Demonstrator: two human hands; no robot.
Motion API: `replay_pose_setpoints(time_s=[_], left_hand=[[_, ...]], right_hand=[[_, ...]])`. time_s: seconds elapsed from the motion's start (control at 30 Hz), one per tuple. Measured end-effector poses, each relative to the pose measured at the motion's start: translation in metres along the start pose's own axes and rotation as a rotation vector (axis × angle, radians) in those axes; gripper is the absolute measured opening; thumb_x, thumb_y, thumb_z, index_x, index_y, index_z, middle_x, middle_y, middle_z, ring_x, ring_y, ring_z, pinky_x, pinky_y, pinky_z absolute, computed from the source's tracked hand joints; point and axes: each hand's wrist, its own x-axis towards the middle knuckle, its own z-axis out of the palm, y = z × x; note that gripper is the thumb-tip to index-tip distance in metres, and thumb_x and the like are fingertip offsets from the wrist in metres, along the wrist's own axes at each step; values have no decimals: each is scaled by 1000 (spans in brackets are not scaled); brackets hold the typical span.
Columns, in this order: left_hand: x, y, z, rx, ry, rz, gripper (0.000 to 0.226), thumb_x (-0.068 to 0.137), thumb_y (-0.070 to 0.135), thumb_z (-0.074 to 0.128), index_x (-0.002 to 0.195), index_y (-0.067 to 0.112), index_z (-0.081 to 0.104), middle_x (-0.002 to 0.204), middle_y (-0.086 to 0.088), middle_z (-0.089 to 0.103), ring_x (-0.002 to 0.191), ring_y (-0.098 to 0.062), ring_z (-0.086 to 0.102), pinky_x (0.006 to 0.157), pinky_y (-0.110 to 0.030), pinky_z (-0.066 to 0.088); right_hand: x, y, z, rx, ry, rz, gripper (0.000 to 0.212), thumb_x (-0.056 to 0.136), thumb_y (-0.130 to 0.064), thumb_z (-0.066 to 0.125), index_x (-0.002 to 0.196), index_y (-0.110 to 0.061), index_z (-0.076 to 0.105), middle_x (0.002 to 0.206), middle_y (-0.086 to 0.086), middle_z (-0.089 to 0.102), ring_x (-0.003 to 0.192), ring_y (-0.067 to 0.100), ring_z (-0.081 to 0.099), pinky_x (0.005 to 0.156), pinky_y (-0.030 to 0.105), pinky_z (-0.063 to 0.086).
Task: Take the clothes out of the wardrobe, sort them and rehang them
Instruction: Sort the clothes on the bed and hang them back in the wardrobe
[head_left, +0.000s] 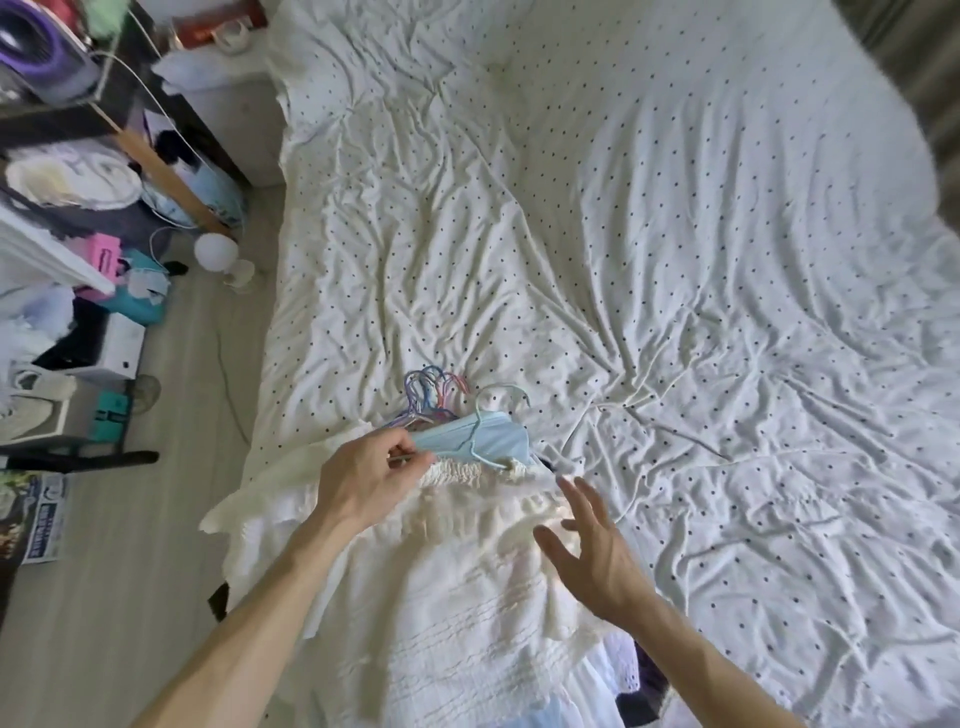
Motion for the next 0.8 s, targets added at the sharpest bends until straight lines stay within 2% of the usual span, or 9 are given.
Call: replay_pose_setpoints(time_s=[0.07, 0.13, 0.17, 0.23, 0.3, 0.37, 0.53, 0.63, 0.8], left_hand=[[-26, 44, -8, -9, -10, 82, 35, 74, 65, 59, 77, 30, 63, 73, 22, 65, 71, 8, 57, 60, -21, 38], [-48, 91, -12, -65, -50, 156, 35, 70, 65, 57, 75, 30, 64, 72, 21, 66, 69, 6, 59, 60, -22, 40], [-57, 116, -13, -82, -81, 197, 34, 69, 64, 57, 74, 31, 63, 69, 22, 65, 67, 5, 59, 61, -22, 40], [-74, 169, -12, -81, -156, 286, 33, 70, 64, 57, 72, 32, 61, 66, 27, 62, 65, 3, 57, 63, -24, 40], [-91, 224, -7, -78, -229, 367, 34, 70, 66, 57, 72, 32, 60, 68, 27, 62, 67, -1, 58, 67, -28, 44], [-114, 281, 4, -85, -298, 469, 35, 71, 64, 60, 75, 30, 63, 74, 20, 66, 74, -6, 62, 78, -34, 49], [-202, 436, 60, -49, -558, 773, 15, 89, 46, 67, 103, 42, 69, 94, 14, 70, 82, 0, 65, 80, -22, 52], [-262, 516, 113, -12, -620, 916, 14, 95, 41, 60, 100, 39, 74, 87, 14, 73, 81, -3, 67, 81, -26, 53], [-360, 613, 205, -78, -828, 1029, 17, 98, 23, 61, 91, 28, 76, 81, 3, 70, 67, -12, 63, 66, -28, 55]], right_hand=[[-21, 0, -32, 43, 99, -68, 75, 92, -62, 49, 155, -42, 14, 158, -15, 6, 99, -4, 65, 87, 29, 54], [-48, -1, -70, 3, 151, -95, 68, 95, -64, 41, 154, -42, 17, 155, -17, 13, 87, -11, 65, 85, 29, 55], [-63, 2, -89, -31, 182, -87, 63, 95, -65, 35, 152, -39, 27, 153, -12, 29, 83, -8, 66, 82, 30, 56], [-100, 11, -125, -81, 298, -57, 61, 93, -66, 27, 136, -30, 51, 122, -2, 62, 77, 5, 67, 73, 31, 54], [-142, 28, -159, -120, 455, -17, 53, 93, -64, 25, 118, -31, 58, 93, -3, 61, 74, 18, 66, 68, 37, 52], [-187, 50, -190, -152, 606, 44, 50, 95, -66, 21, 110, -35, 57, 85, -4, 58, 76, 23, 66, 66, 40, 52], [-309, 118, -259, -270, 859, 211, 50, 96, -67, 17, 112, -38, 54, 90, -8, 58, 84, 16, 62, 62, 32, 40], [-384, 157, -296, -330, 949, 353, 45, 97, -60, 23, 118, -41, 57, 103, -10, 60, 92, 12, 58, 62, 23, 30], [-503, 244, -326, -77, 1196, 478, 37, 98, -54, 44, 131, -40, 52, 135, -16, 44, 109, 6, 58, 93, 26, 44]])
